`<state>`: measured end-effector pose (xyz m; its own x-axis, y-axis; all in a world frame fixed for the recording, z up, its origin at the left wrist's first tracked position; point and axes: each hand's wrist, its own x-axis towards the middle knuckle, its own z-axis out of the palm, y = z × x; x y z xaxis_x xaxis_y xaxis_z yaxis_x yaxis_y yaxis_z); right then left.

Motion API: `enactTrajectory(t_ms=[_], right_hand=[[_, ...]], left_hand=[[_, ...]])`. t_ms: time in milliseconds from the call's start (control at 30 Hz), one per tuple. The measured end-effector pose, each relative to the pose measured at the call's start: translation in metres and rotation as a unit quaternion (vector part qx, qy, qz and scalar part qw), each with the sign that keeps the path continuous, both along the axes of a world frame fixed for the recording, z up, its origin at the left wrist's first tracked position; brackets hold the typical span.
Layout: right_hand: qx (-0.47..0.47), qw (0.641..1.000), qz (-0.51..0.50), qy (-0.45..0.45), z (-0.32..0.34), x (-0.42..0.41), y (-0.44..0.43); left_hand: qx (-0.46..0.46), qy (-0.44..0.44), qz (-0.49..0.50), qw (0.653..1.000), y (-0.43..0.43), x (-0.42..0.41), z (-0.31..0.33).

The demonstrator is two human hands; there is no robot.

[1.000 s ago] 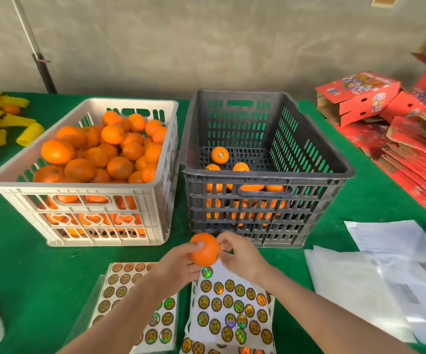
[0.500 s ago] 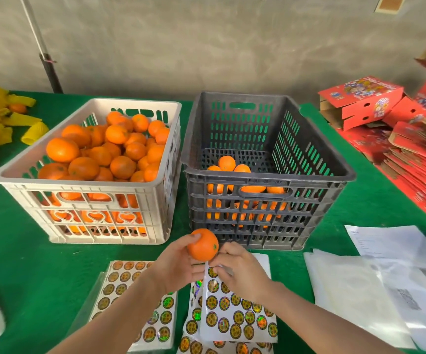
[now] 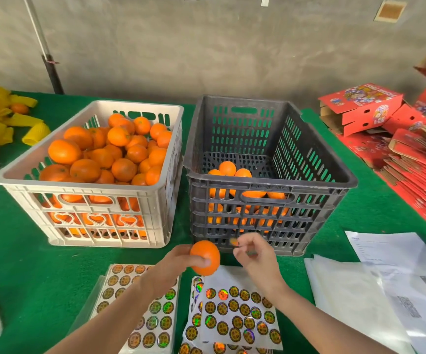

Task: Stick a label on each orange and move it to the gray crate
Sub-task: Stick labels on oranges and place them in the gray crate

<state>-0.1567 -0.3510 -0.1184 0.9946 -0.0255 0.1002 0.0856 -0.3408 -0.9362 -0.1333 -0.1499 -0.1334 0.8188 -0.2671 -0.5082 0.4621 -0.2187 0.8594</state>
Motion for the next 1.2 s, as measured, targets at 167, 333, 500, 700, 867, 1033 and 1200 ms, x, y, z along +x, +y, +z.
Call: enactTrajectory(t_ms=[167,333,500,700,867,1033,1200], right_hand=[[-0.079,0.98,0.177,-0.037,0.018,-0.003,0.012],[-0.044,0.989,0.136,-0.045,0.039,0.006,0.022],[0.032,0.995,0.093,-0.029,0.059,0.01,0.026],[0.171,0.984,0.041,0.025,0.073,0.008,0.038],[0.186,0.981,0.03,0.04,0.074,0.002,0.052],[0.105,0.994,0.004,-0.018,0.072,0.002,0.056],[0.049,0.991,-0.003,-0.128,0.069,-0.004,0.058]], left_hand=[[-0.212,0.085,0.048,0.972,-0.006,-0.003,0.016],[-0.321,0.094,0.04,0.942,-0.007,-0.002,0.04],[-0.348,0.053,0.057,0.934,-0.006,-0.001,0.058],[-0.425,0.098,0.177,0.882,-0.01,0.002,0.065],[-0.452,0.081,0.153,0.875,-0.012,0.0,0.069],[-0.469,0.067,0.146,0.868,-0.013,-0.002,0.066],[-0.473,0.01,0.123,0.872,-0.015,-0.009,0.068]])
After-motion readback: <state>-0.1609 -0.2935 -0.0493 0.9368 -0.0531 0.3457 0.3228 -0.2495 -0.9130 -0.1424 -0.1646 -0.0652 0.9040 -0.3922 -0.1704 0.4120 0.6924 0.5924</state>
